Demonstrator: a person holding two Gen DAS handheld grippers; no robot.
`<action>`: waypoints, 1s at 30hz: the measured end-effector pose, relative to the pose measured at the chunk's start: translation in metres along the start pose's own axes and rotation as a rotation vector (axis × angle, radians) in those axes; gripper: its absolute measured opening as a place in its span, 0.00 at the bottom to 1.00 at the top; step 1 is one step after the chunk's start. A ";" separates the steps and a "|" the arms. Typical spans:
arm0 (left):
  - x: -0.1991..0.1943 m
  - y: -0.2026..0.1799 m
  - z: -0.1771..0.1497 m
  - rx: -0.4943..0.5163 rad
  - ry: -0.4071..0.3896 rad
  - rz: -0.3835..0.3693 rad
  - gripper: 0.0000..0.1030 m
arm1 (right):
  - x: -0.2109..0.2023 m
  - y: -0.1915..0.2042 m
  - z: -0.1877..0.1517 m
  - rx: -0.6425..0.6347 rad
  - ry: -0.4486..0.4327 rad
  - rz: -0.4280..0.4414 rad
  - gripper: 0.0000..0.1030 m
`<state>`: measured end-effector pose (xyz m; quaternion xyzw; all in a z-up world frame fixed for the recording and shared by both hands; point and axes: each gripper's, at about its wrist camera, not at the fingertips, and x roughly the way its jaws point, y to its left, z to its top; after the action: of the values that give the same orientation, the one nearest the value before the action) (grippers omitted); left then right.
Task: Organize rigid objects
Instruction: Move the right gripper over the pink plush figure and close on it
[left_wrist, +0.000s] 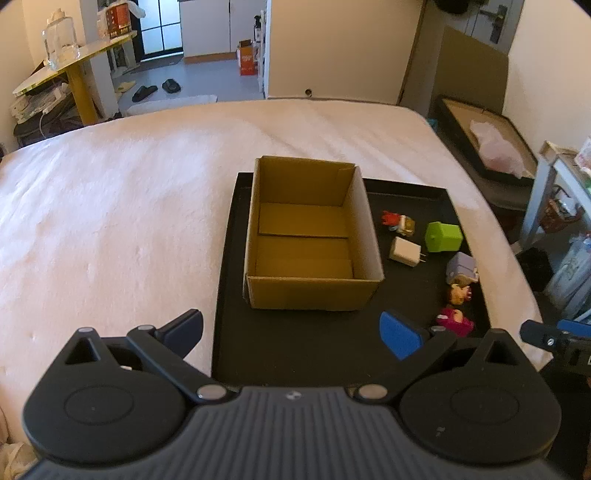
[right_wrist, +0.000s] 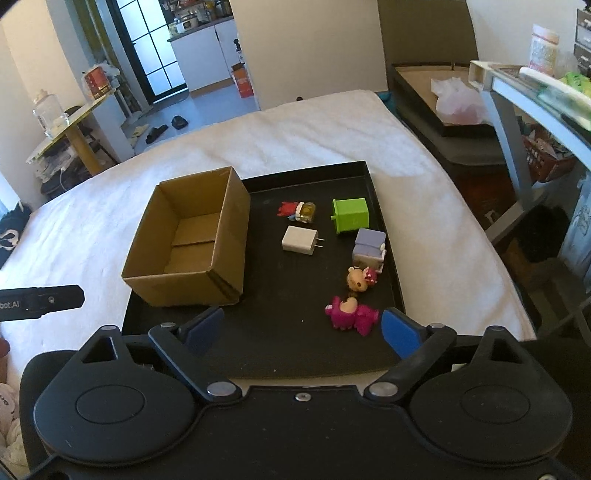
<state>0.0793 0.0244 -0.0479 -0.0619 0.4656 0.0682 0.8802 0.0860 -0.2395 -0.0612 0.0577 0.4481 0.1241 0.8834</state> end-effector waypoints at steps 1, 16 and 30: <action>0.004 0.000 0.002 -0.002 0.008 0.003 0.98 | 0.003 -0.002 0.002 0.007 0.006 -0.002 0.85; 0.059 0.012 0.033 -0.067 0.075 0.056 0.96 | 0.071 -0.031 0.024 0.122 0.170 -0.029 0.84; 0.112 0.028 0.043 -0.151 0.106 0.106 0.70 | 0.127 -0.057 0.028 0.248 0.291 -0.006 0.85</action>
<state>0.1715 0.0662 -0.1181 -0.1071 0.5074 0.1461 0.8424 0.1900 -0.2598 -0.1552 0.1464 0.5833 0.0723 0.7957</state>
